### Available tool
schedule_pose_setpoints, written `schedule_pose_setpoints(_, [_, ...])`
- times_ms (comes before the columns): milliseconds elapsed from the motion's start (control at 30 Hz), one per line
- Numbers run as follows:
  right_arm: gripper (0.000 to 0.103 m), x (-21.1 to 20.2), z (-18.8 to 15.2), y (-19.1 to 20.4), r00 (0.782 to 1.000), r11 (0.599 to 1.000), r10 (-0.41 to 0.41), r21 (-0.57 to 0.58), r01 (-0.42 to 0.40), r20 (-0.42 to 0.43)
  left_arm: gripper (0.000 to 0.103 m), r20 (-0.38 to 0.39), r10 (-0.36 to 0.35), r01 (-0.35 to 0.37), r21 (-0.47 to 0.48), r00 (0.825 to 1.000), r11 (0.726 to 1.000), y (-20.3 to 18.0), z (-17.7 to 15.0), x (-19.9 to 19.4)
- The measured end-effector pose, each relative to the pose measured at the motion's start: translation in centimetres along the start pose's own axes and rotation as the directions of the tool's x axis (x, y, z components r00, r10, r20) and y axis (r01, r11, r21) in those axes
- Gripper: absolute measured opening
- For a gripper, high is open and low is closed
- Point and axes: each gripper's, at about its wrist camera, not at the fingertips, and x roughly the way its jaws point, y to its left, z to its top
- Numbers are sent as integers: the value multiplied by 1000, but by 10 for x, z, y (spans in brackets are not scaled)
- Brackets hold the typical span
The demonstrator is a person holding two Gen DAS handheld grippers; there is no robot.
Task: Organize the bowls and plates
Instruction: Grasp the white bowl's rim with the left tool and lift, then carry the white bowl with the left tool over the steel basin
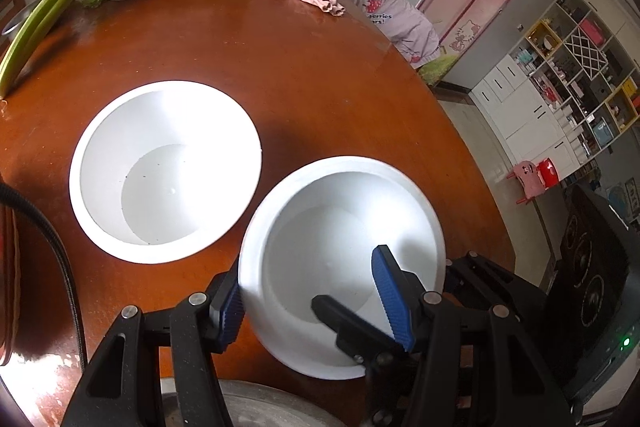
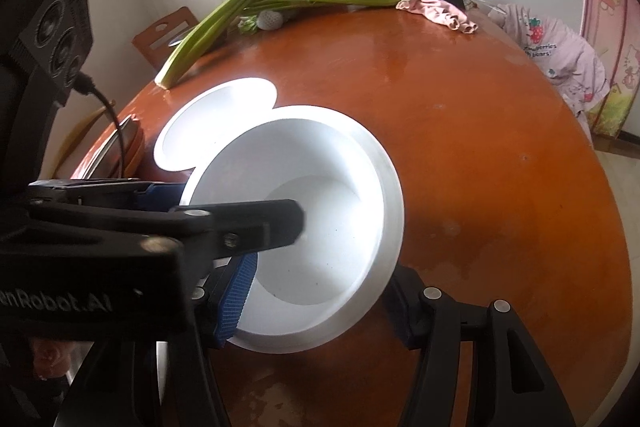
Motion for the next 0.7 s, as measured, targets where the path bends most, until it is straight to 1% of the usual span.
schedule_pose_setpoints(233, [62,-5,-1,1,1000,1000,-16,3,16,3,58,0,0,0,31,1000,1000,-6,-3,-3])
schedule_pose_setpoints(533, [62,-19,-4,8,999,1000,-29,-7,29,30,58,30,-1,0,45,1000,999,-12,-8,-16])
schedule_pose_setpoints(700, [62,-26,-3,12,998,999,-36,-12,36,46,58,52,-16,13,60,998,998,-14,-11,-25])
